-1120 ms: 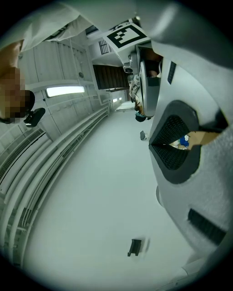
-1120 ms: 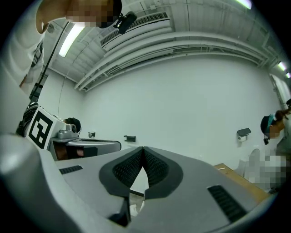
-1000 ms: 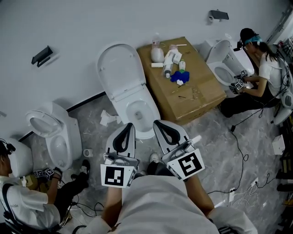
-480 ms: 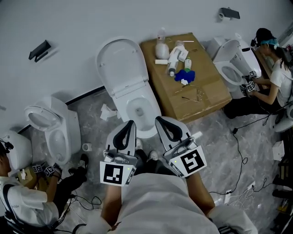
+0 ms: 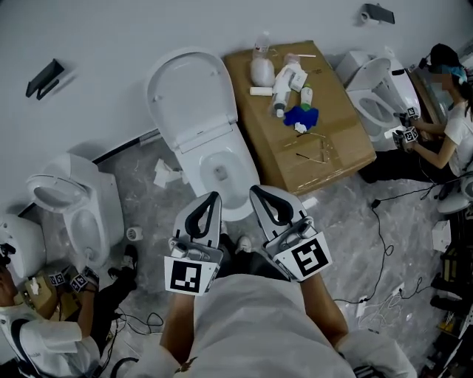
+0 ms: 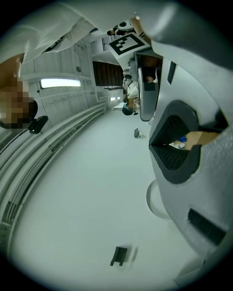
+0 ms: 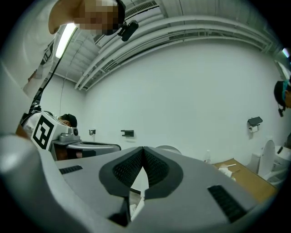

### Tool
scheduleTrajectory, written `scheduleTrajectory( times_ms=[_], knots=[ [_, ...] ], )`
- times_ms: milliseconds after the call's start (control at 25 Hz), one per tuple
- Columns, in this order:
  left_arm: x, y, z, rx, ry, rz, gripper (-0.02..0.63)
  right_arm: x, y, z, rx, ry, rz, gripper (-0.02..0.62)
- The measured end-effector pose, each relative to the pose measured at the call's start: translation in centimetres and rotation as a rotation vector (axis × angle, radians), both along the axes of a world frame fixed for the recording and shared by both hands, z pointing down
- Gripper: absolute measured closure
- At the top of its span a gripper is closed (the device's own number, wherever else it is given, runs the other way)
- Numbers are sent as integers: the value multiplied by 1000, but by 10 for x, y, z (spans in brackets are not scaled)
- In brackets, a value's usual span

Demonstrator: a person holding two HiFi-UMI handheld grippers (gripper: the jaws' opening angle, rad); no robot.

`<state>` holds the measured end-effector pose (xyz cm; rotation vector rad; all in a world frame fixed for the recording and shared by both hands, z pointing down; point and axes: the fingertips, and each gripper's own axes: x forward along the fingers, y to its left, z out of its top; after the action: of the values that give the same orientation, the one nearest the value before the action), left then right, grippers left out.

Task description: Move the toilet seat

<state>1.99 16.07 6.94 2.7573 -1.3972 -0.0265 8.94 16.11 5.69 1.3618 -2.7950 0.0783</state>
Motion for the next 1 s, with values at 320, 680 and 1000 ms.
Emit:
scheduleTrajectory(
  times_ms=[320,680,1000],
  knots=[
    [-16,-40,40,-111,55,48,595,-18,-45,33,-55,16,37,583],
    [-38,-87,95,-170,39,42,595,-27,-86,93,-132,45,84,583],
    [-44,-110,136,-192,4,66,595,-27,-105,133,-179,60,113,581]
  ],
)
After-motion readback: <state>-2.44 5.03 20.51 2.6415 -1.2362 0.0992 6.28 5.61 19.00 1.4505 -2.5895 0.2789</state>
